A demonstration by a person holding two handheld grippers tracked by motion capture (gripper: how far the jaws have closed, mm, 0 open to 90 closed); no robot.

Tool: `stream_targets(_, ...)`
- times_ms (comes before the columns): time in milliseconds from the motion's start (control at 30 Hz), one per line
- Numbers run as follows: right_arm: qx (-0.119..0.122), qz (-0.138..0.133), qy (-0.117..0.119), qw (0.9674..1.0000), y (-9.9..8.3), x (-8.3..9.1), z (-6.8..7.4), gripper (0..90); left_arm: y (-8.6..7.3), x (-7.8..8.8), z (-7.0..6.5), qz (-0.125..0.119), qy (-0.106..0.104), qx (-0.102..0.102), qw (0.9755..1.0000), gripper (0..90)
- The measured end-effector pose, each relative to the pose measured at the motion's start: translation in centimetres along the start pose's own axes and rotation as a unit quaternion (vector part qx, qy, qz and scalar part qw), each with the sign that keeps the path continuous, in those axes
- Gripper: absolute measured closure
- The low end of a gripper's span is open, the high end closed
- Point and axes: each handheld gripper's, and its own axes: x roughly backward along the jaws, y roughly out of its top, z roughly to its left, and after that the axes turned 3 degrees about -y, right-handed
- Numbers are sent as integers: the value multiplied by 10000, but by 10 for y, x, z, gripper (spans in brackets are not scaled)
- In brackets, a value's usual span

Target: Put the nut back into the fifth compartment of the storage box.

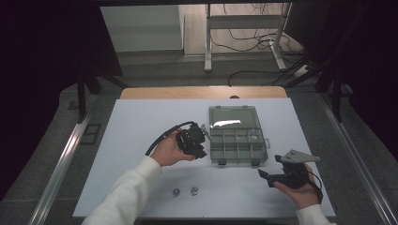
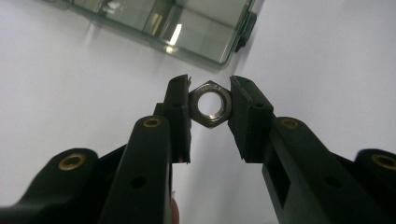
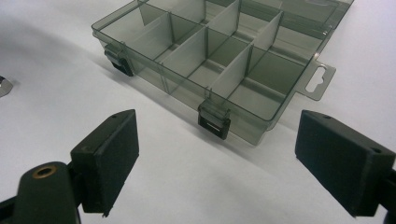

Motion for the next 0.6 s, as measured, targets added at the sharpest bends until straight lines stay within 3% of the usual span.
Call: stream_targets(600, 15, 12, -4, 10000, 0, -1, 0, 137, 25, -5, 0, -85, -78, -52, 9999, 700)
